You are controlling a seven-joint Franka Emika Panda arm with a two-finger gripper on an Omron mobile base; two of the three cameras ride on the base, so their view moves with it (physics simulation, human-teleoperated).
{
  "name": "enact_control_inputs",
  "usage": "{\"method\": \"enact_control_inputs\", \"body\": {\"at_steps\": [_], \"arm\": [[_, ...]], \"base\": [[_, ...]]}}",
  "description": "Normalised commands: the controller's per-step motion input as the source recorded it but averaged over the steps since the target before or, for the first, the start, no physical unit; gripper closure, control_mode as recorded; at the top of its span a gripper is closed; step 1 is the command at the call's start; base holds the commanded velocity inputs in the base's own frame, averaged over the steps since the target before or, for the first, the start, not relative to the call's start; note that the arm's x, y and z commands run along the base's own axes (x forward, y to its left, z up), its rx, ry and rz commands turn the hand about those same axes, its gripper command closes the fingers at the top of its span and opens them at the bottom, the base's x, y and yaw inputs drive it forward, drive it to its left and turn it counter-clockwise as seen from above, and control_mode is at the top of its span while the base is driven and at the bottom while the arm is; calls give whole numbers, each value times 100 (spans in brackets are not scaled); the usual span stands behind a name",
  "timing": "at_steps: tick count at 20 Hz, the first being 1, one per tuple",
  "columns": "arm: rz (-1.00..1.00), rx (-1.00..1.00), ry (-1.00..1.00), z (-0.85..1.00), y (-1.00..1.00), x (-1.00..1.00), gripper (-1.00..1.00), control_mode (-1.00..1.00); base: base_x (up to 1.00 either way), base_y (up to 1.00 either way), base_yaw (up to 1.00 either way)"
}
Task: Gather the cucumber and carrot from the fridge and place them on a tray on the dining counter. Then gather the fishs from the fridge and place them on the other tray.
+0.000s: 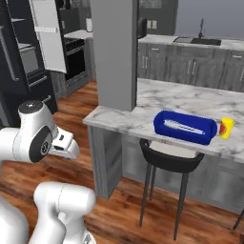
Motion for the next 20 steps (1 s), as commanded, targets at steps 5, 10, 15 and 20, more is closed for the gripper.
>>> {"method": "enact_control_inputs", "body": {"at_steps": [5,10,15,20], "arm": [[0,0,0,0,0,0,-100,100],[0,0,0,0,0,0,-100,100],[0,0,0,0,0,0,-100,100],[0,0,0,0,0,0,-100,100]], "base": [[39,88,22],[89,58,10],[89,43,5],[67,22,0]]}}
